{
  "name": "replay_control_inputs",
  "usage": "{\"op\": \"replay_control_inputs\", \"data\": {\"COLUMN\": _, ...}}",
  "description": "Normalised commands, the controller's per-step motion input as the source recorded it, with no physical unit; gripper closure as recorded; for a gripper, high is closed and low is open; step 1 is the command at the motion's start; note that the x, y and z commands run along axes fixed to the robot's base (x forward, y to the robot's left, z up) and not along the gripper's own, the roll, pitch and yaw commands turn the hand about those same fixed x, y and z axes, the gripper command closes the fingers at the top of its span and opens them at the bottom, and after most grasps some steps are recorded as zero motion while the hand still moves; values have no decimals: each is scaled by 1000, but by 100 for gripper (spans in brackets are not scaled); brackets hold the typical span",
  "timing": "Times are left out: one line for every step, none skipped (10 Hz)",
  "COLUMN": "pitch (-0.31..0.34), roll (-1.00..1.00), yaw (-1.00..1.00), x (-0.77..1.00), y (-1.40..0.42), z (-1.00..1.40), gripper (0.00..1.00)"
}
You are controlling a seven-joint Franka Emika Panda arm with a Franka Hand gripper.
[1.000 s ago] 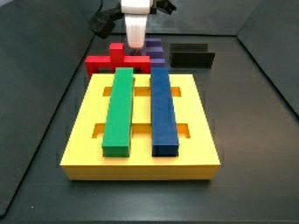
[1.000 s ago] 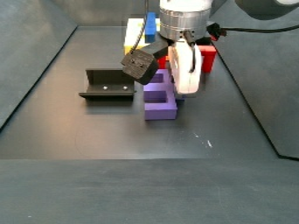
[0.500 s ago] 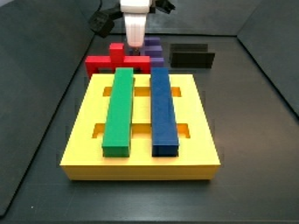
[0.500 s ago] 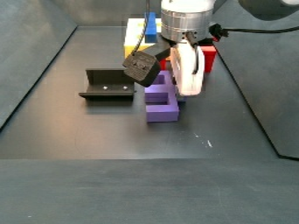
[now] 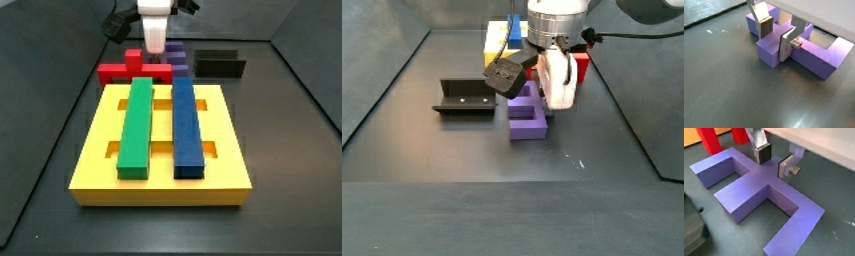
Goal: Pick up the purple object. Move up. Place the purple object on the fixture. Regrasp the purple object. Move to above the board. Insert the purple object.
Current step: Move up, then place the purple object on the fixture.
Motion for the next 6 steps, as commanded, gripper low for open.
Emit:
{"op": "replay_control_inputs", "data": {"pitch": 63, "roll": -16, "yaw": -28, "x": -61, "y": -62, "z": 820, "gripper": 100}}
{"op": "replay_control_inputs", "data": {"pitch": 93, "roll": -18, "yaw": -25, "x": -108, "y": -67, "z": 676, "gripper": 100}}
{"op": "replay_control_inputs", "data": {"pitch": 44, "roll": -1, "yaw": -14, "x": -48, "y": -20, "z": 299, "gripper": 100}}
{"op": "replay_control_inputs", "data": {"pitch": 0, "roll": -26, "yaw": 0, "x": 0, "y": 14, "z": 0, "gripper": 100}}
{"op": "replay_control_inputs", "data": {"pitch": 60, "roll": -466, "yaw": 20, "x": 206, "y": 137, "z": 60, "gripper": 100}}
{"op": "replay_control_inputs", "data": {"pitch": 274, "roll": -689, "yaw": 0, "x": 334, "y": 123, "z": 314, "gripper": 100}}
